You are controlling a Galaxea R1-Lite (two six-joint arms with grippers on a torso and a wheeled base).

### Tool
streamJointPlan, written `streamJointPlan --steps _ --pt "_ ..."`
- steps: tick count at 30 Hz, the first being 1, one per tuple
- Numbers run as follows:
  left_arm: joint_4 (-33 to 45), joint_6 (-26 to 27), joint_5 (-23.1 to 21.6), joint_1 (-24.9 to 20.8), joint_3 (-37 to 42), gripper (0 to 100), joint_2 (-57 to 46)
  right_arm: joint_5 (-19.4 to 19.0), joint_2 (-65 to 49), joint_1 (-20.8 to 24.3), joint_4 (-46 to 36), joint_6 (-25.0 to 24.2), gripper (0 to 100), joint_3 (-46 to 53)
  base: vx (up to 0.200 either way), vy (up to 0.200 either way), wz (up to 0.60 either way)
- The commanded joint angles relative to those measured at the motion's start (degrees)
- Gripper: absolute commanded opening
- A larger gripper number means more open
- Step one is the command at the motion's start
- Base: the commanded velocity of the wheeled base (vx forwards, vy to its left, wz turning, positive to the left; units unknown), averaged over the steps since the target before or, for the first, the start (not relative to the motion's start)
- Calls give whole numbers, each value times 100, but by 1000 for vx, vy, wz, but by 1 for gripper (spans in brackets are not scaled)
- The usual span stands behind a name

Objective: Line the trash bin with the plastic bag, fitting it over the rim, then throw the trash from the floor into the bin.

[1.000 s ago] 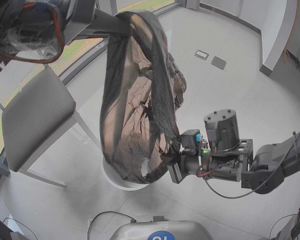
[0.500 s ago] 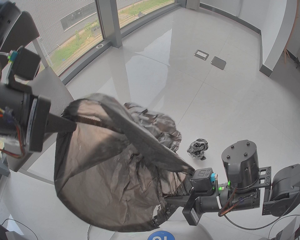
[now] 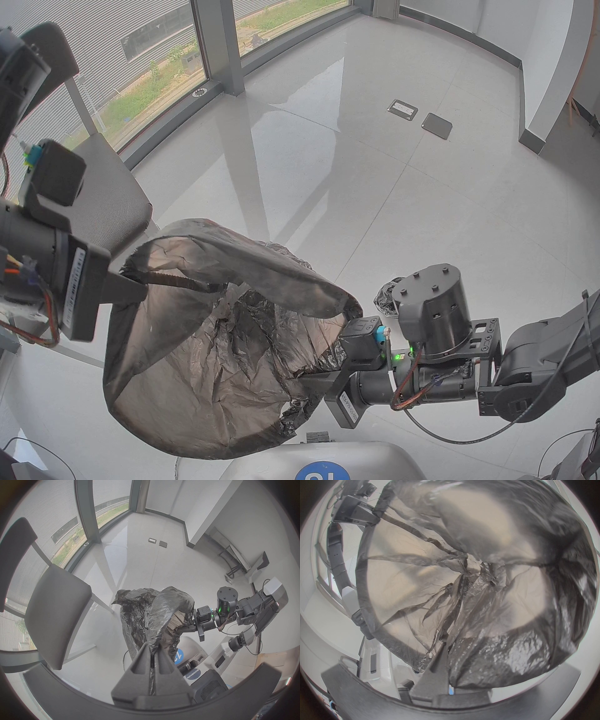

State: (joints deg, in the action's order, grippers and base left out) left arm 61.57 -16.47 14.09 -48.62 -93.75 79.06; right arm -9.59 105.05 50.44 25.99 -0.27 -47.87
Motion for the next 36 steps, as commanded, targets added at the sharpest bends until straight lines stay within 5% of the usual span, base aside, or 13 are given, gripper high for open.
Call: streamJointPlan --steps 1,10,21,36 --pt "-5 -49 -3 1 14 0 391 1 394 -210 11 0 0 -56 0 0 0" --pt "-93 -498 -346 10 14 0 954 -271 657 -571 -15 -17 0 -179 0 0 0" --pt "-726 -577 -873 704 14 0 1710 -280 1211 -914 -68 -70 0 -732 0 0 0" --pt "-1244 -357 -908 1724 181 0 2307 -438 1730 -1107 -244 -210 0 -1356 0 0 0"
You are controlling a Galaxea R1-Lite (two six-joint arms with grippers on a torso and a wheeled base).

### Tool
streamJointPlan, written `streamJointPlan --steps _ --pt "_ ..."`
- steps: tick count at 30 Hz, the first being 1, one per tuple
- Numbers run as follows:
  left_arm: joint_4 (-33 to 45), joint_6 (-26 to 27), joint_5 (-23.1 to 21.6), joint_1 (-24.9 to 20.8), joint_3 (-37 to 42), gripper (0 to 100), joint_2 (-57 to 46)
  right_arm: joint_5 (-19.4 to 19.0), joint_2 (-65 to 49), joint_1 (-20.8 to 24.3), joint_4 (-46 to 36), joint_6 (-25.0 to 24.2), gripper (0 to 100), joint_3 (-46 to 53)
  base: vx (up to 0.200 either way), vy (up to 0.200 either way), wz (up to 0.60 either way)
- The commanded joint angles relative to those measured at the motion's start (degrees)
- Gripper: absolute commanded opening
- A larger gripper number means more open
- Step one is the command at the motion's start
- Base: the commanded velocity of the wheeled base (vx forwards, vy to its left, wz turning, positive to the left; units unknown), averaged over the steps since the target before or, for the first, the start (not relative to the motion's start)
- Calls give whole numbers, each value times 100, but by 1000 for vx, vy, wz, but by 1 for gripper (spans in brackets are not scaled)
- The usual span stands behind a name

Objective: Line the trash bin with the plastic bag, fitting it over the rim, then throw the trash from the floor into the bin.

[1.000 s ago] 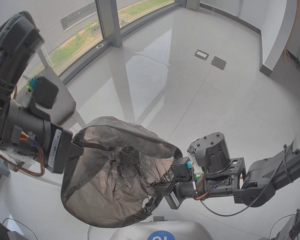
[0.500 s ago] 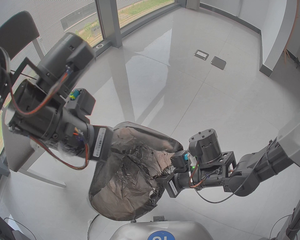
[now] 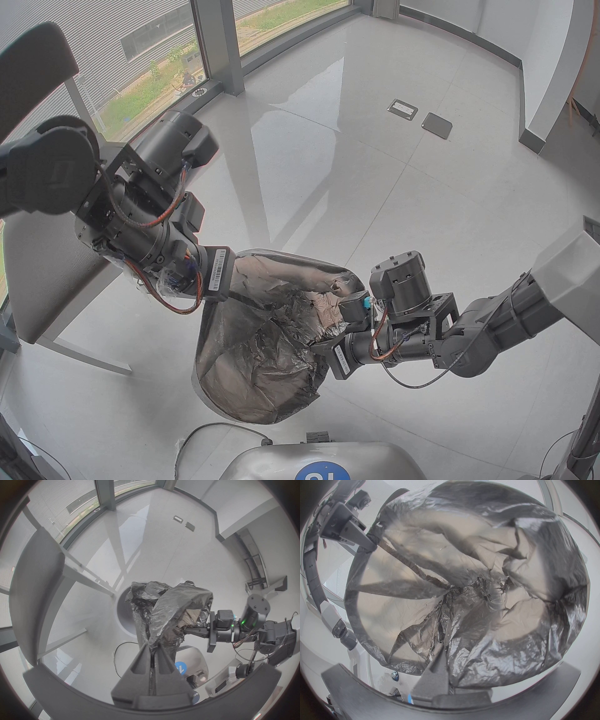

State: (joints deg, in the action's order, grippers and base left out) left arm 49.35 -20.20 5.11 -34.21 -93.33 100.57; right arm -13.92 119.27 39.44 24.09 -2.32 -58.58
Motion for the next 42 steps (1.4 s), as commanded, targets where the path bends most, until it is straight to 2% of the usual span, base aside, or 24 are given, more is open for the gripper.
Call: streamJointPlan --steps 1,7,17,24,30,42 --pt "-22 51 -27 353 184 0 164 -5 369 -6 -106 -6 0 -365 0 0 0" --pt "-233 245 -124 661 491 0 323 -14 641 20 -264 -6 0 -752 0 0 0" --pt "-408 245 -80 705 535 0 463 -14 782 -24 -282 -6 0 -831 0 0 0" --pt "-778 253 25 810 509 0 718 -5 703 -305 -519 38 0 -796 0 0 0" --pt "-786 456 131 960 491 0 824 -5 676 -481 -554 109 0 -857 0 0 0" --pt "-927 456 289 1092 447 0 868 -5 755 -639 -669 135 0 -1165 0 0 0"
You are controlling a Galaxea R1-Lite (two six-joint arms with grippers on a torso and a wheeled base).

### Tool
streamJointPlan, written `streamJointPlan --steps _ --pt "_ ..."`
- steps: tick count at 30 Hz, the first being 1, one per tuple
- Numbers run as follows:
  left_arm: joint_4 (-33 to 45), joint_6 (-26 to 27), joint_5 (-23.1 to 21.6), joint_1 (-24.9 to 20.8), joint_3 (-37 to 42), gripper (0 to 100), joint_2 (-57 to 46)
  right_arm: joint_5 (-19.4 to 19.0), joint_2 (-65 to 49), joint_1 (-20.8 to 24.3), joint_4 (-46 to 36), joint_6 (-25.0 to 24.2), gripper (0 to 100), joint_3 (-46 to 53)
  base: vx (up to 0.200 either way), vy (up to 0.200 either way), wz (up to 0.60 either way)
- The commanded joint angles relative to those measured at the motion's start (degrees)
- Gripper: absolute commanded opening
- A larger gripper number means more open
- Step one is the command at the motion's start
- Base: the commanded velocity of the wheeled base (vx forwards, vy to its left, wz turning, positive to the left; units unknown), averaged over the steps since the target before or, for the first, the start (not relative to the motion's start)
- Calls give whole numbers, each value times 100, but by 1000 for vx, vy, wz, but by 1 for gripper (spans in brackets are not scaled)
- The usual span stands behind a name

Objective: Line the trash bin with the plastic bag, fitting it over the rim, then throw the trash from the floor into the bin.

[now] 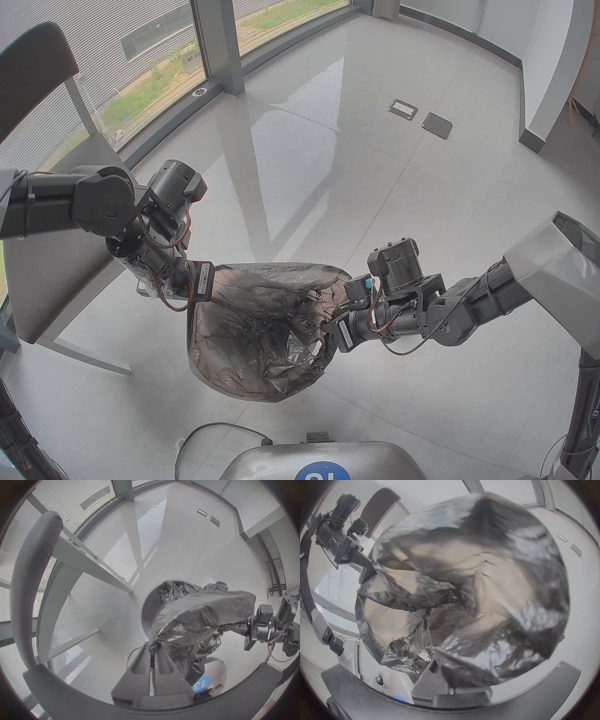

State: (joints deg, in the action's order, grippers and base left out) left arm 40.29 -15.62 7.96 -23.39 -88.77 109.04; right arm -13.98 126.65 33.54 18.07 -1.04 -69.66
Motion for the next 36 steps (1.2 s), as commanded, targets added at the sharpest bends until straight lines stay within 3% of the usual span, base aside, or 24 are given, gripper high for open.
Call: streamJointPlan --steps 1,4,5,19,36 --pt "-56 -3 4 10 -9 0 29 -8 35 -67 -93 7 0 -74 0 0 0" --pt "-250 -12 30 19 -9 0 64 1 62 -110 -137 7 0 -127 0 0 0" --pt "-302 -12 30 19 -17 0 82 1 88 -137 -137 7 100 -153 0 0 0" --pt "-566 -73 197 28 -123 0 346 1 106 -269 -137 227 100 -356 0 0 0" --pt "-505 85 355 590 -835 0 803 1 -483 -190 -128 429 100 -118 0 0 0"
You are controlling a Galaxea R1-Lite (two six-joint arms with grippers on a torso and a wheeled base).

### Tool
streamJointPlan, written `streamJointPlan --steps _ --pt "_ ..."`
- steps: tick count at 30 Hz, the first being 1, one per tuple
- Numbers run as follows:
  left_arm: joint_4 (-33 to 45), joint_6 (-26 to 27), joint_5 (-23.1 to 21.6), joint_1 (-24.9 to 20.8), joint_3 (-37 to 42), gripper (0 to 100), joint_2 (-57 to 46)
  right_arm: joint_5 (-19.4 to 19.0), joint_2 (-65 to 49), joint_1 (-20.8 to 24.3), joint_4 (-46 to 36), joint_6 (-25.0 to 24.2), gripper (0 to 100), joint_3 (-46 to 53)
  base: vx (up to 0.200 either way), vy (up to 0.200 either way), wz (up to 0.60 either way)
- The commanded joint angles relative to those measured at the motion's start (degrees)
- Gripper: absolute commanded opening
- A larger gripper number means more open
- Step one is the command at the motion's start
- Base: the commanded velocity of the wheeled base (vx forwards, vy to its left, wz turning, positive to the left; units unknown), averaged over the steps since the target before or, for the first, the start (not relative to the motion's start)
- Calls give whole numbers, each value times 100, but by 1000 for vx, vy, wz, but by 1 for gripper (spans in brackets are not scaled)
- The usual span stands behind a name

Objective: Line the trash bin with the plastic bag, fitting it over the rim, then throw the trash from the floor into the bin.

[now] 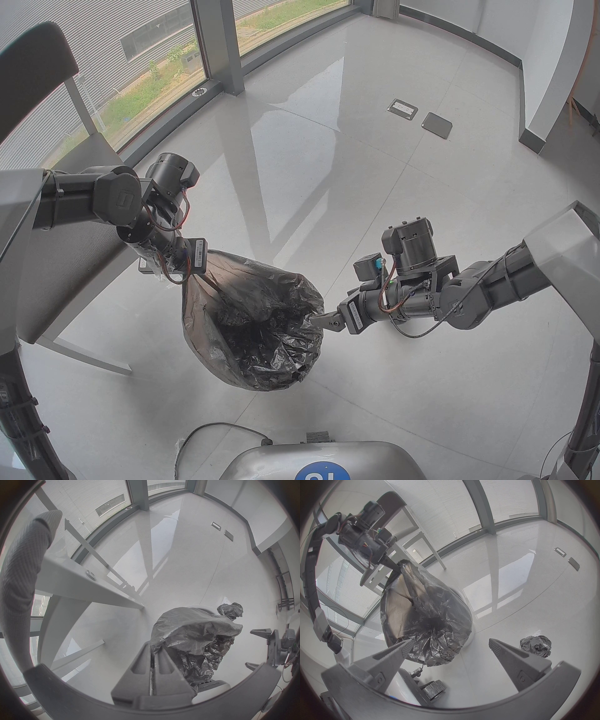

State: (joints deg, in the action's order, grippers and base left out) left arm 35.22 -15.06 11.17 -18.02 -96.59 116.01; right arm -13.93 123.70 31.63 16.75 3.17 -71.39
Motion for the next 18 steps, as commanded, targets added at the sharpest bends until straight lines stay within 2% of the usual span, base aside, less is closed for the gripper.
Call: streamJointPlan --steps 1,6,7,18 --pt "3 47 35 62 -53 0 106 -4 -206 1 4 8 100 55 0 0 0" --pt "-24 117 87 62 -53 0 124 -4 -267 18 4 8 100 55 0 0 0" --pt "-33 126 96 62 -53 100 133 -4 -267 27 4 8 100 55 0 0 0" --pt "-59 170 193 70 -141 100 115 -4 -452 45 4 -9 100 178 0 0 0"
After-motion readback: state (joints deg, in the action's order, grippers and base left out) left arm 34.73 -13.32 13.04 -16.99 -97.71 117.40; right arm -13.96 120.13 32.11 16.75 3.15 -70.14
